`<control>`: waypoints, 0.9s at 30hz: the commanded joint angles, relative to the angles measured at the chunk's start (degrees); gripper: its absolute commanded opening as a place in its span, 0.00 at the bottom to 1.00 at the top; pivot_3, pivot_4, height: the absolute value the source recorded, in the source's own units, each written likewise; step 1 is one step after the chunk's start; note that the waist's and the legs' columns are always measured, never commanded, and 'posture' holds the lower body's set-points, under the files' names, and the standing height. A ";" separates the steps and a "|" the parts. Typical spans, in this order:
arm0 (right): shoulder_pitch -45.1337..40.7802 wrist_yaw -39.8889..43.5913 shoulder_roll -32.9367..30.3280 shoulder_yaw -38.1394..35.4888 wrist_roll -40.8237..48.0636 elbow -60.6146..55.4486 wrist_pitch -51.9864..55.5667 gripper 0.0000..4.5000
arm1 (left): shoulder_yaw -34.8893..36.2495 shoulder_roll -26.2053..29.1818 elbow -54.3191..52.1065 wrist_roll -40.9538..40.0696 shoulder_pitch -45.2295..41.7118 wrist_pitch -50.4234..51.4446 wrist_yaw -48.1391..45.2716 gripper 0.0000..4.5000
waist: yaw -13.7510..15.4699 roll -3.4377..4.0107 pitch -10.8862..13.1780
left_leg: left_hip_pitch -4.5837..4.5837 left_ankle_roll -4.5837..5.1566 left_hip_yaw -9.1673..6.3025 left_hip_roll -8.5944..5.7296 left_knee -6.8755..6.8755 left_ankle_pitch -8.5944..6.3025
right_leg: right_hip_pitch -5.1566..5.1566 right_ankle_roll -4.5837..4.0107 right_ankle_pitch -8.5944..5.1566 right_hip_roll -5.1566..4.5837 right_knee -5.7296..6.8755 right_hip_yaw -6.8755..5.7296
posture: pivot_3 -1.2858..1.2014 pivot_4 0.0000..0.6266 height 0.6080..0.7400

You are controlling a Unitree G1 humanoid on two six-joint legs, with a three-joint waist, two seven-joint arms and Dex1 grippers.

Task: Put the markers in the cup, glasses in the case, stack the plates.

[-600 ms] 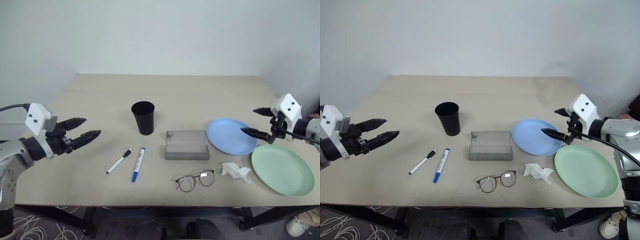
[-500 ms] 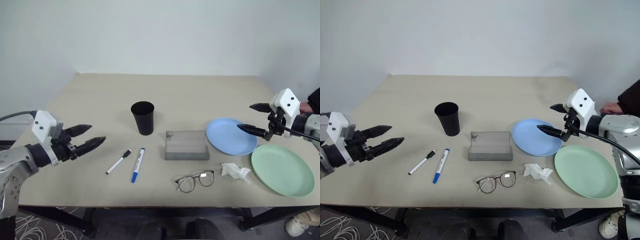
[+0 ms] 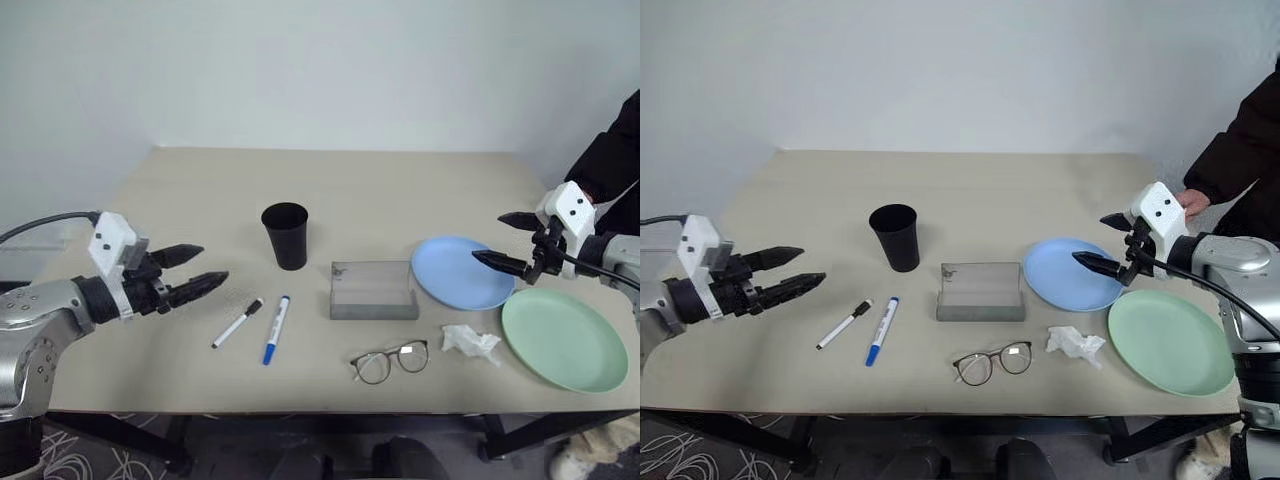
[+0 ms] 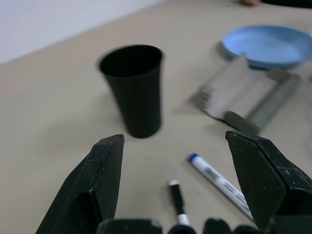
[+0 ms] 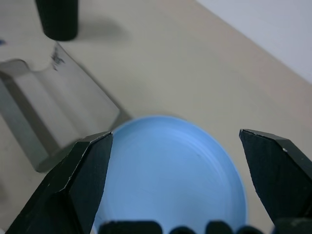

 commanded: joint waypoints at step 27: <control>16.62 -4.15 -8.66 -14.22 -0.78 -10.78 3.80 1.00 | -8.26 -3.88 11.22 5.61 -10.71 -8.48 -2.21 0.78 | 0.25 0.04 -0.01 | -0.03 0.08 0.05 0.01 0.07 0.03 | 0.05 0.08 0.02 0.01 -0.03 0.03 | 0.52 0.00 0.76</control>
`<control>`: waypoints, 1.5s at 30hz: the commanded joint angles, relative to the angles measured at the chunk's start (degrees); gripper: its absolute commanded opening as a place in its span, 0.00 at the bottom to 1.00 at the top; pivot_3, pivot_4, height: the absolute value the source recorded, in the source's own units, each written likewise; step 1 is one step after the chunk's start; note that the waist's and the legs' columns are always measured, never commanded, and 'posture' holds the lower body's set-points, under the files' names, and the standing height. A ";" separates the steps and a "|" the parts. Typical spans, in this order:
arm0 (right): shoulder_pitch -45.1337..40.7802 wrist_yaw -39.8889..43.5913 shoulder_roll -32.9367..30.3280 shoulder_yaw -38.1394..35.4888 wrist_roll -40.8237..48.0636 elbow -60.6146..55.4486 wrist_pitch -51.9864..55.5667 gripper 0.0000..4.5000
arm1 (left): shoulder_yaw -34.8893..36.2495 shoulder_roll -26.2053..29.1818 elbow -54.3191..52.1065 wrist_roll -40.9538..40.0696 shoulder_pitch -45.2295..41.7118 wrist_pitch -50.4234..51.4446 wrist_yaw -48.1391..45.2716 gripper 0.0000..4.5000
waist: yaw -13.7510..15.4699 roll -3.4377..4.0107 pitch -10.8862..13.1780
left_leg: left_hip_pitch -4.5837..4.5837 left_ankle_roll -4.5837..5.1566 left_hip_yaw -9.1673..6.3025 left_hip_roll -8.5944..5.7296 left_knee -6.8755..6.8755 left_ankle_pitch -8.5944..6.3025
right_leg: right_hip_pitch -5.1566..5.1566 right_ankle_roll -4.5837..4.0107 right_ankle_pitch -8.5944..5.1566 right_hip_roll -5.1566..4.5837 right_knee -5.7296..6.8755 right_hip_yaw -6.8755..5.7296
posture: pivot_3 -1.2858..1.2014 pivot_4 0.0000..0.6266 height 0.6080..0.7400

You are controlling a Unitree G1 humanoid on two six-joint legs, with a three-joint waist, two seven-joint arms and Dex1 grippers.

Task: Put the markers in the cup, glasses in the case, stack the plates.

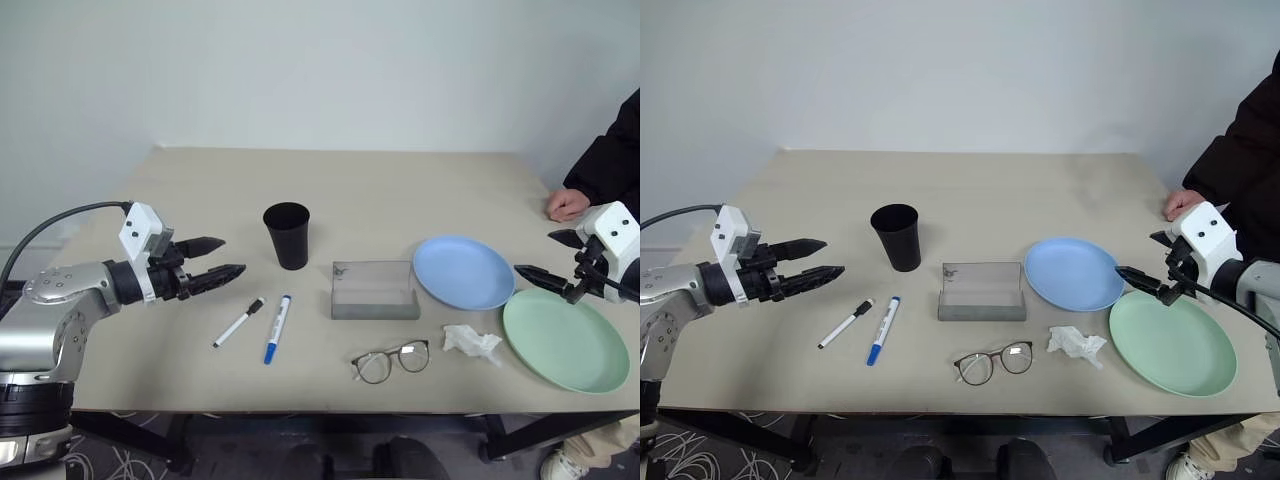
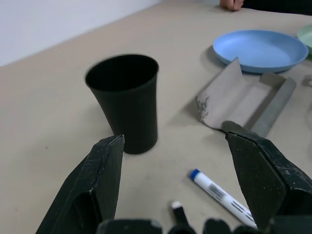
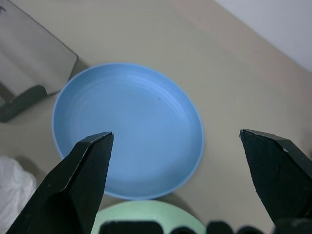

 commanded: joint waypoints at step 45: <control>14.83 4.95 0.78 10.12 -6.30 -0.52 -4.46 1.00 | 7.91 0.31 -13.59 -1.62 12.28 4.13 4.13 0.78 | 0.03 -0.19 0.04 | 0.15 -0.02 0.07 0.07 0.00 0.00 | 0.13 0.01 0.00 0.02 0.01 -0.02 | 0.52 0.00 0.76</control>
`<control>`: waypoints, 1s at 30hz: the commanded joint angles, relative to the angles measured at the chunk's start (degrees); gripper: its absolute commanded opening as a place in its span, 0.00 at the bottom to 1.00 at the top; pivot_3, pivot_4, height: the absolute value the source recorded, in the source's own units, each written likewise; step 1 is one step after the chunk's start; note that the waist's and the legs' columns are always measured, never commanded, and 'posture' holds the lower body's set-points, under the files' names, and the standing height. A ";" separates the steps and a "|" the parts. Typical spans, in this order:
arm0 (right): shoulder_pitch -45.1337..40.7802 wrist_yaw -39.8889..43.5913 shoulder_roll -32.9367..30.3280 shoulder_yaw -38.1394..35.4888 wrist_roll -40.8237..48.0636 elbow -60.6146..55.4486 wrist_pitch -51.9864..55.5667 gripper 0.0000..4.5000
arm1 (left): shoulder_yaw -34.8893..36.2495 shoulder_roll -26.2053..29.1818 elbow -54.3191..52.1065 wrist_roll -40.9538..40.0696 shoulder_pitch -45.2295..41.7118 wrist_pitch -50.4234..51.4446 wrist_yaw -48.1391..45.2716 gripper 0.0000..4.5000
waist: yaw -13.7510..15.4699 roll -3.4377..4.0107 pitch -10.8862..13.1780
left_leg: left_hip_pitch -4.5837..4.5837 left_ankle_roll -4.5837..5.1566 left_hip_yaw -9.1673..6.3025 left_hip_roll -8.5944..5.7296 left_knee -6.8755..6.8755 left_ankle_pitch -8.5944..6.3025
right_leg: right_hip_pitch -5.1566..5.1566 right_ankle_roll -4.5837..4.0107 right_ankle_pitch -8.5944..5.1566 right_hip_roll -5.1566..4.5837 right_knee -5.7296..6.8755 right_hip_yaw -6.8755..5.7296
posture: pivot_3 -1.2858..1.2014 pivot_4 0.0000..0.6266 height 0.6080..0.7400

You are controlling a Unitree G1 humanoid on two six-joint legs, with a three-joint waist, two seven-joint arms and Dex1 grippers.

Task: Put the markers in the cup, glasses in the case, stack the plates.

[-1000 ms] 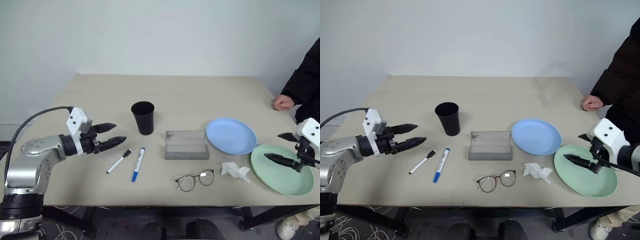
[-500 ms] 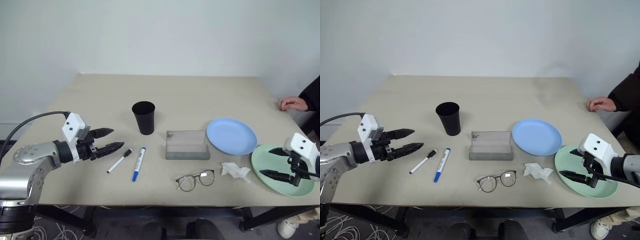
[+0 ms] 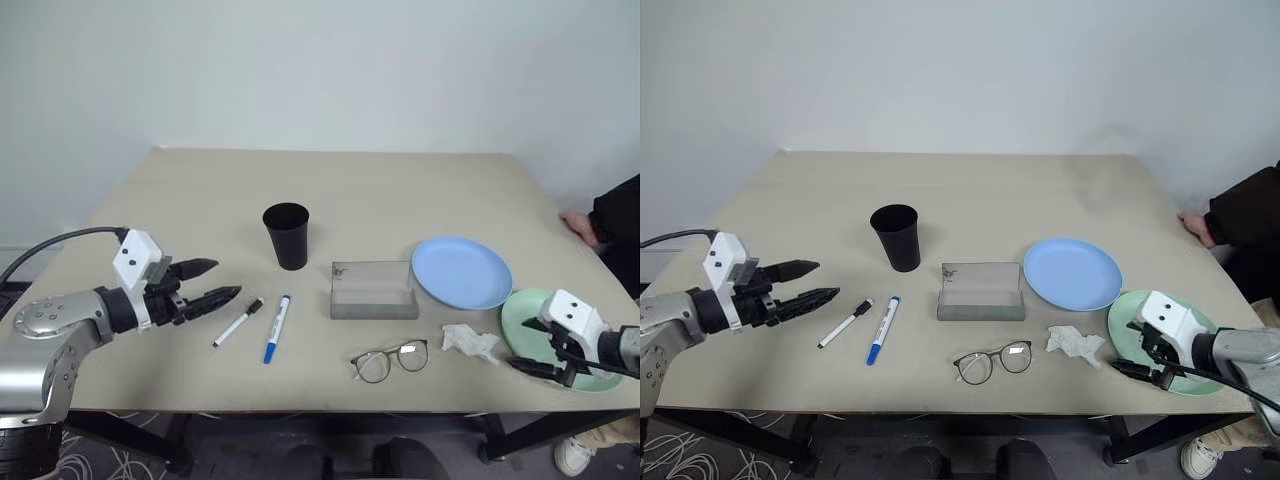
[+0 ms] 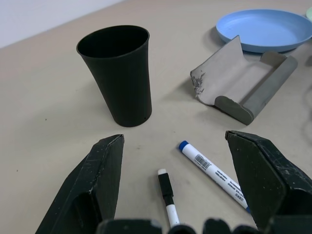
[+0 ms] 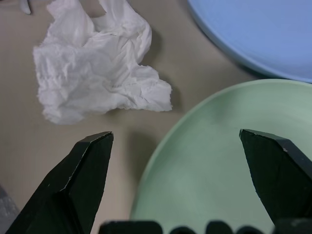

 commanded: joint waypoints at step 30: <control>-18.33 -5.25 -1.25 3.86 -9.52 22.82 -11.19 0.01 | 3.90 0.45 -1.72 -0.89 1.07 -0.70 1.22 0.78 | -0.65 -0.17 0.32 | 0.99 -0.02 1.46 0.53 -0.03 -0.12 | 0.64 0.21 0.03 -0.30 -0.31 0.02 | 0.52 0.00 0.76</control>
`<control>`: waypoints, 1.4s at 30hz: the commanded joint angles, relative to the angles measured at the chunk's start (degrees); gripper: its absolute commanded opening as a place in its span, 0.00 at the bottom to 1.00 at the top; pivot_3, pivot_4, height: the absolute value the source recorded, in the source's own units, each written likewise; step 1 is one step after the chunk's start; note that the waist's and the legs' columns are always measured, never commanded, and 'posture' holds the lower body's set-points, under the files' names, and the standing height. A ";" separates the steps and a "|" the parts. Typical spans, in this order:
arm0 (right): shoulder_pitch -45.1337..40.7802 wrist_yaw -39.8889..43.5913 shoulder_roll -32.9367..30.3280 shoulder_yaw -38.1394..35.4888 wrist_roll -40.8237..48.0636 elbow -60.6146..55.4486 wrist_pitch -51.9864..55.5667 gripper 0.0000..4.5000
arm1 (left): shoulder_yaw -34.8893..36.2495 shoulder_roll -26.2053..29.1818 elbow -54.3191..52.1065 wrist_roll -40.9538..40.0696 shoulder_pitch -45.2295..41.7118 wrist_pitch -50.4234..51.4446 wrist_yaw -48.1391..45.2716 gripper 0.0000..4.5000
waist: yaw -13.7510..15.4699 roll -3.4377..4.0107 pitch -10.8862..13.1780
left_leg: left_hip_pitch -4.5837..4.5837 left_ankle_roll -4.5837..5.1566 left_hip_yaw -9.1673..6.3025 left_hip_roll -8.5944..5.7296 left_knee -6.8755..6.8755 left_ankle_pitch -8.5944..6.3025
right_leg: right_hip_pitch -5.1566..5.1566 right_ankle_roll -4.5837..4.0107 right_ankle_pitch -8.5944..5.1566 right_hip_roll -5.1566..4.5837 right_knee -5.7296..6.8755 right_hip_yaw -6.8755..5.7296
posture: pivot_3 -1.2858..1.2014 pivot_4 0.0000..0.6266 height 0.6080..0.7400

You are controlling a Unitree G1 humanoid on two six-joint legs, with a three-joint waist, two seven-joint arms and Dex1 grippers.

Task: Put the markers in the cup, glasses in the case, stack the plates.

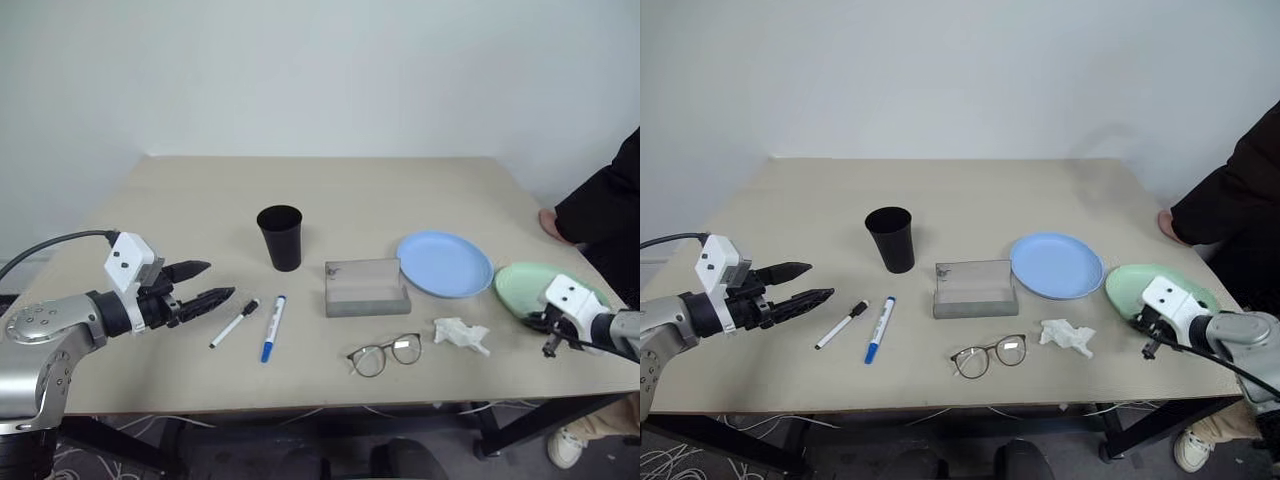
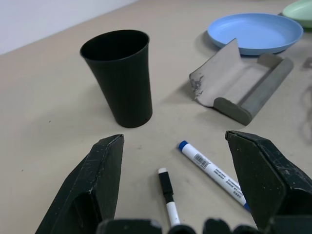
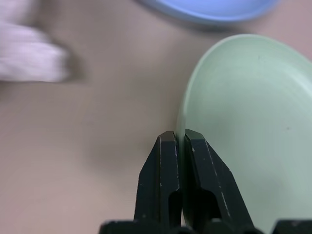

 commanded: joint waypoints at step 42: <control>-21.72 3.83 16.91 13.94 -6.49 -2.40 -6.90 0.01 | 4.11 0.90 -2.20 -1.29 -0.08 0.16 1.36 0.78 | -0.03 0.06 -0.06 | -0.85 -0.16 -0.08 -0.01 -0.25 0.03 | -1.11 -0.40 0.34 0.09 0.19 0.01 | 0.52 0.00 0.76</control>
